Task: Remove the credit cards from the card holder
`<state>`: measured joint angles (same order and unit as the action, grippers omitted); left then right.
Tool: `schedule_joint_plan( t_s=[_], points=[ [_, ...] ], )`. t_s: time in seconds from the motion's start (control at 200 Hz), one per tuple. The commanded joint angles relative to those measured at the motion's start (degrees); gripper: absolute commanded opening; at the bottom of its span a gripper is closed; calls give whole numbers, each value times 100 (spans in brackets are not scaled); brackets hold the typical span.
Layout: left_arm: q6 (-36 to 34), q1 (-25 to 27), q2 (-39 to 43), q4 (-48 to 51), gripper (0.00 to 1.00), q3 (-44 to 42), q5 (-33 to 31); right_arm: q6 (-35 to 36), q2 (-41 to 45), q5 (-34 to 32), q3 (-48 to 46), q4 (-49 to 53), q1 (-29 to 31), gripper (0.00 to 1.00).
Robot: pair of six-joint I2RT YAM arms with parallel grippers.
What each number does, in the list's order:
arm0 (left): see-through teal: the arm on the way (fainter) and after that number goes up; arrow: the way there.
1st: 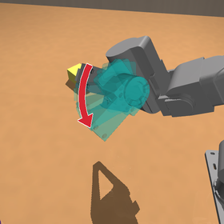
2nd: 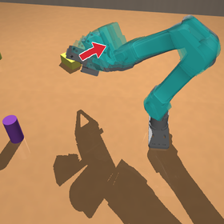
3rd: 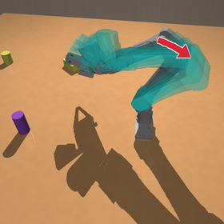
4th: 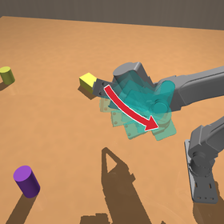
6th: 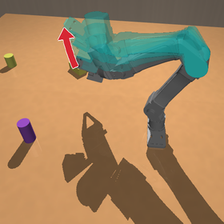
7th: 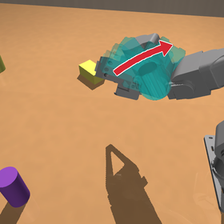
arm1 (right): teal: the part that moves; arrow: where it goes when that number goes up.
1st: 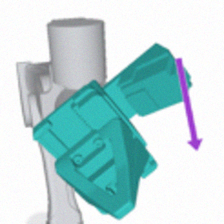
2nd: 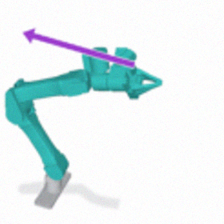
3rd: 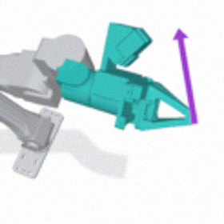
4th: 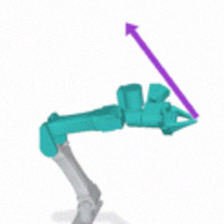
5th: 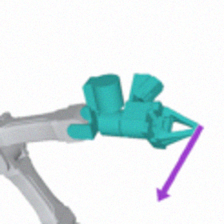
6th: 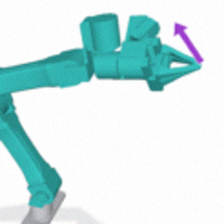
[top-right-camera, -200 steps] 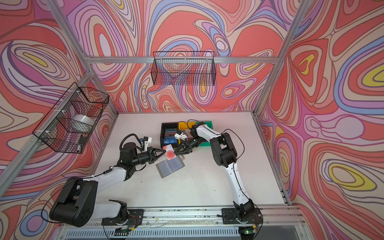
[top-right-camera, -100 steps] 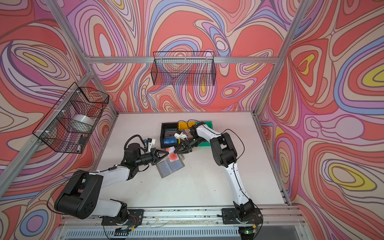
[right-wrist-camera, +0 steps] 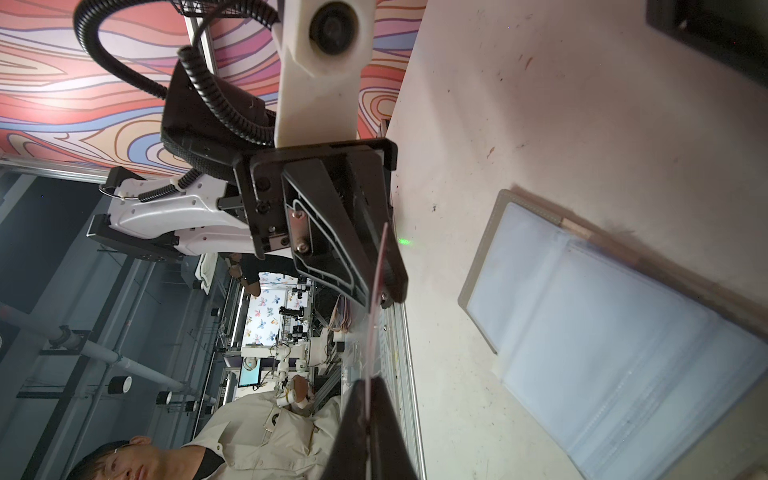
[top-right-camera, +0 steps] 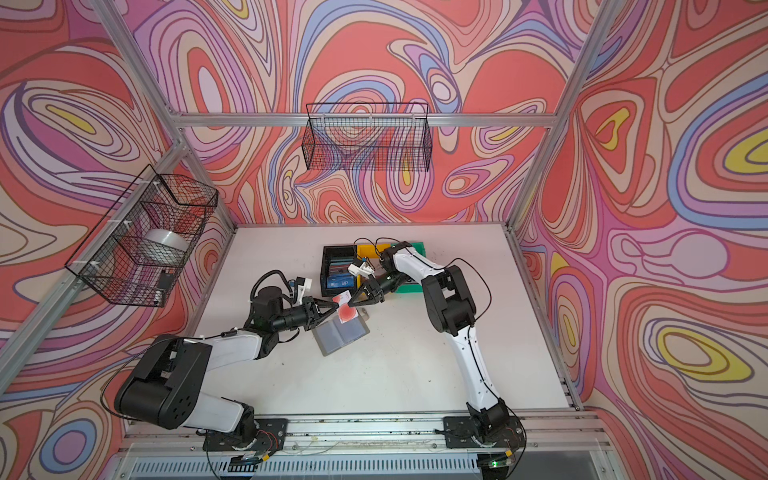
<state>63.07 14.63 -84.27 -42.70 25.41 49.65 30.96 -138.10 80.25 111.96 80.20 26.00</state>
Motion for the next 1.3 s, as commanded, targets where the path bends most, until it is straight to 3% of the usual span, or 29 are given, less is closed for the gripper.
schedule_joint_plan(
  t_s=[0.0,0.195,0.371,0.436,0.691,1.082,1.292],
  points=[
    [42,21,-84,-234,17,-17,10,205,202,69,94,131,23,1],
    [43,13,-115,-239,19,-14,43,285,173,81,104,244,18,0],
    [39,20,-107,-257,28,-36,84,300,212,-32,108,286,20,0],
    [36,14,-86,-273,33,-45,92,179,273,-168,74,182,19,0],
    [-281,-9,254,483,35,52,129,-300,610,-1001,-130,-229,19,0],
    [-1895,-373,1356,3701,37,867,-197,-522,1251,-3812,372,169,-183,0],
    [-2146,-386,1219,4085,38,1107,-340,-232,1585,-5529,804,250,-320,0]
  ],
)
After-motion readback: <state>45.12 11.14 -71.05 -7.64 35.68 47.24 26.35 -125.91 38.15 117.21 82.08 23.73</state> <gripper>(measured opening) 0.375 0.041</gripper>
